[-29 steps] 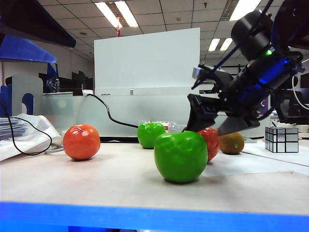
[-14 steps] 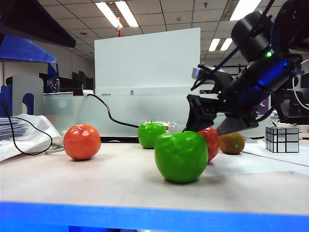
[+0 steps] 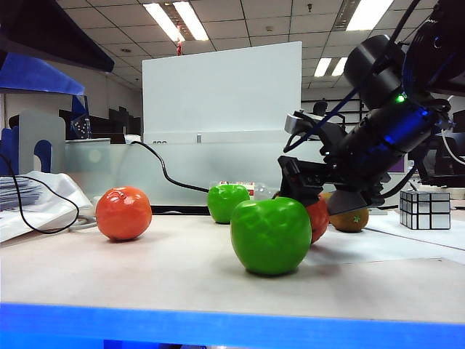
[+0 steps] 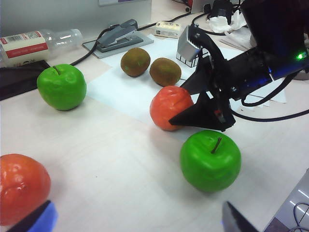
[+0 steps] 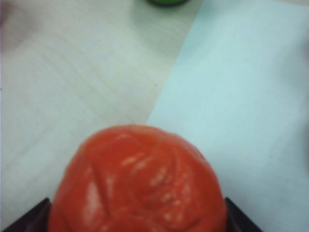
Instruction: Put the same fruits together.
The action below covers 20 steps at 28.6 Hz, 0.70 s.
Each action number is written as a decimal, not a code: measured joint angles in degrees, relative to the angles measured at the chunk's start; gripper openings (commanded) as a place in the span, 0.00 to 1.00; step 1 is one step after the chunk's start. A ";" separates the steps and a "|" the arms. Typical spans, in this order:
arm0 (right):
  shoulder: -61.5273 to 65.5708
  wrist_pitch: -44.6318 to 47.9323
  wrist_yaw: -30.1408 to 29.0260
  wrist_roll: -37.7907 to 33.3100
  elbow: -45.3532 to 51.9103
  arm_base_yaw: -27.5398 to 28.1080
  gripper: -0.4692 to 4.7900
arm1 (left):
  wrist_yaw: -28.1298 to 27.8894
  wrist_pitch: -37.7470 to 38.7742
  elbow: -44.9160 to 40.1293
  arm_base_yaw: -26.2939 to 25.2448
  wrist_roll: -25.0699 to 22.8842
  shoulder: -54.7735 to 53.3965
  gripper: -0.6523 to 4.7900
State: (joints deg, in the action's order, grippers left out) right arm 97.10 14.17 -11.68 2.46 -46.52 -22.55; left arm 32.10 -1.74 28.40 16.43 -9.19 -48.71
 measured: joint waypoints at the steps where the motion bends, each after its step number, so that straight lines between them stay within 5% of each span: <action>1: 0.00 0.13 0.00 0.00 0.00 0.00 0.73 | 0.00 0.00 0.00 0.00 0.00 0.00 0.98; 8: 0.00 0.17 0.00 0.07 0.00 0.00 0.24 | 0.00 0.00 0.00 0.00 0.00 0.00 0.98; 12: 0.00 0.44 0.00 0.07 0.02 0.00 0.22 | 0.00 0.00 0.00 -0.02 0.02 0.00 0.98; 15: 0.13 2.45 -0.13 0.07 -0.04 0.02 0.08 | 0.00 0.00 0.00 -0.02 0.00 0.00 0.98; 20: 0.42 3.04 -4.61 -0.57 -4.87 0.04 0.08 | -0.11 0.00 0.00 0.00 0.00 0.00 0.98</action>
State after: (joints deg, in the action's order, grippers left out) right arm 97.51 17.21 -16.29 1.89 -51.40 -22.50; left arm 31.99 -1.74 28.40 16.43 -9.19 -48.71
